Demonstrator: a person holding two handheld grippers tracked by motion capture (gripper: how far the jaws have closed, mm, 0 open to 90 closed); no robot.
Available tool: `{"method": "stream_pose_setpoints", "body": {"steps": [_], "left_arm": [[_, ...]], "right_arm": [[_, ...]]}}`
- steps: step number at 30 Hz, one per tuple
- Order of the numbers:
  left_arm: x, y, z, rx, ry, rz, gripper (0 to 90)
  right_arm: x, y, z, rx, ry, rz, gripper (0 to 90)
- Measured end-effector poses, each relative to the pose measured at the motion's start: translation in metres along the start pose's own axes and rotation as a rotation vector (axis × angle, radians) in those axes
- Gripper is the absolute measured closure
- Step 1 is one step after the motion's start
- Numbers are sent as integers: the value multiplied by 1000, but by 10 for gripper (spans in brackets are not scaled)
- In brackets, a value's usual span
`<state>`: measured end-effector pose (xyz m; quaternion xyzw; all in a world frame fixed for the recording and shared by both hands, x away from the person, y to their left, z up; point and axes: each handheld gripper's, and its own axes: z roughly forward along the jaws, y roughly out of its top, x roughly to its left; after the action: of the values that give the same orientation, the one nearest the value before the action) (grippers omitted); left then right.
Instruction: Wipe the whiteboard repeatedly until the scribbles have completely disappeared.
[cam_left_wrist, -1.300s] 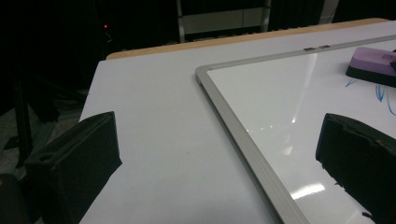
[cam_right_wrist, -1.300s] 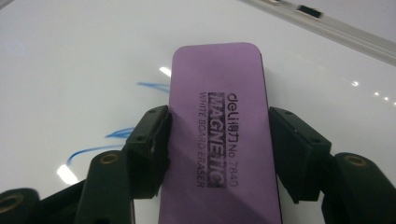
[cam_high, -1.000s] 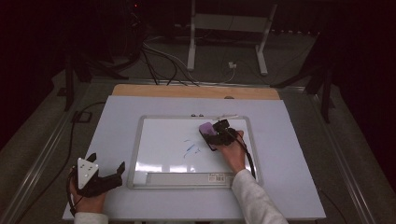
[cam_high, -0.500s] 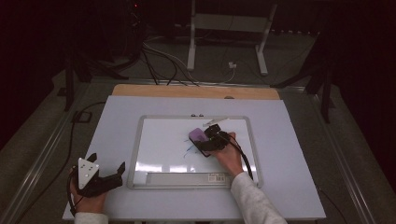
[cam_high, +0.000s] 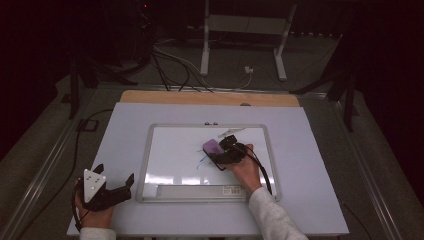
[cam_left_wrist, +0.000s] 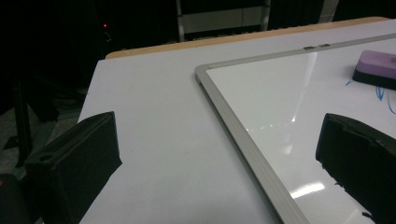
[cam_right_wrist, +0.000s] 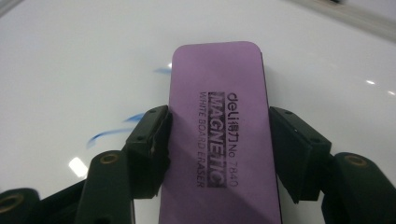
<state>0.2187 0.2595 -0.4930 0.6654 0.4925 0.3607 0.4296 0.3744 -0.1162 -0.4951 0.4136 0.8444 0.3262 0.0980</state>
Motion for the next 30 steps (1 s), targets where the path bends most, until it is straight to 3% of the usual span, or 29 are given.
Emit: {"method": "stream_pose_setpoints", "body": {"steps": [4, 7, 9, 12, 19, 22, 26, 28, 30], "left_arm": [[0, 0, 0, -1, 0, -1, 5], [1, 0, -1, -2, 1, -1, 5], [1, 0, -1, -3, 1, -1, 5], [1, 0, 0, -1, 0, -2, 5], [0, 0, 0, 0, 0, 1, 5], [0, 0, 0, -1, 1, -1, 5], [1, 0, -1, -2, 2, -2, 5], [0, 0, 0, 0, 0, -2, 5], [0, 0, 1, 0, 0, -2, 5]], "right_arm": [[4, -1, -2, 19, 21, -34, 413], [0, 0, -4, 16, -50, -34, 413], [-6, 0, -5, 11, -95, -4, 413], [-7, -2, -6, 10, -89, 22, 413], [15, -8, -10, 47, 28, -50, 414], [19, -8, -11, 53, 18, -84, 413], [8, -7, -11, 43, -59, -50, 414], [6, -7, -11, 39, -51, -25, 414], [11, -8, -12, 47, -33, -38, 414]]}}
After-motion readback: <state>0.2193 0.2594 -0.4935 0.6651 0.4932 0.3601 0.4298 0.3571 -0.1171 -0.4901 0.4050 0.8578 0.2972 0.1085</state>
